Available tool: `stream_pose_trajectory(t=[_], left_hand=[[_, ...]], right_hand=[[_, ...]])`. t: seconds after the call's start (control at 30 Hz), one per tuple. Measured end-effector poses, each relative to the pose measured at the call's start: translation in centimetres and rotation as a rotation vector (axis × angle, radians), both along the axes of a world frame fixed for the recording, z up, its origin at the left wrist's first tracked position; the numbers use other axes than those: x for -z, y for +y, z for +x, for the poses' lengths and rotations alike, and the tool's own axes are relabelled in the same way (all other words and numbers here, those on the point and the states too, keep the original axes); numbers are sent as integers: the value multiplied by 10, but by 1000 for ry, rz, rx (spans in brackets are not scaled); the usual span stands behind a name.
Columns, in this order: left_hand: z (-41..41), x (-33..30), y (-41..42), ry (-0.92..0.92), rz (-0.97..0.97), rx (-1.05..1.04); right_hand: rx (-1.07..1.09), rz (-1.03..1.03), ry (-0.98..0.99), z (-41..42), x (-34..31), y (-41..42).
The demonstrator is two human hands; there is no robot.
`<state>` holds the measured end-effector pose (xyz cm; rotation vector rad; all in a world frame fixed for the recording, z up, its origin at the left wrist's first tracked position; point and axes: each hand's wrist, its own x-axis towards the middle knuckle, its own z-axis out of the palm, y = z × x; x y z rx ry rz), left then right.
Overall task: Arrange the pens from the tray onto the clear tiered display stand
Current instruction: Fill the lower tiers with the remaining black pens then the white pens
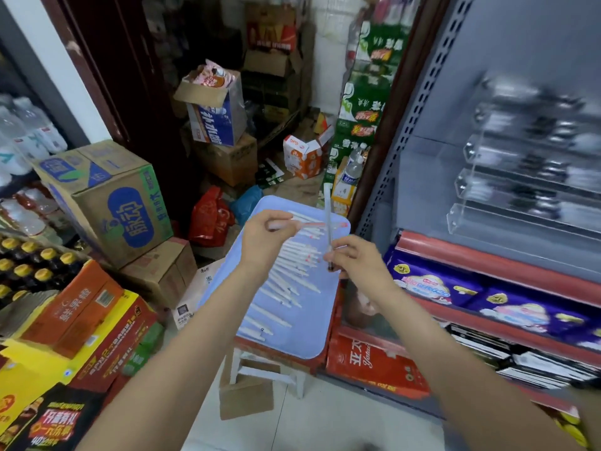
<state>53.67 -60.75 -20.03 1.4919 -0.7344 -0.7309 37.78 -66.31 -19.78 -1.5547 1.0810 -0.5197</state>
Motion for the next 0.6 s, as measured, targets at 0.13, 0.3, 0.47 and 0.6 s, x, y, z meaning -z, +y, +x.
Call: stream_pose_trajectory(t=[0.13, 0.3, 0.47, 0.6], left_hand=[[-55, -29, -34, 51, -87, 53], [-126, -48, -79, -99, -83, 133], [-198, -74, -121, -263, -106, 302], [-243, -95, -151, -562, -154, 414]], right_hand=[[3, -66, -68, -43, -23, -14], [-14, -117, -90, -108, -41, -38], [-30, -229, -39, -185, -59, -77], [73, -357, -62, -246, -85, -115]])
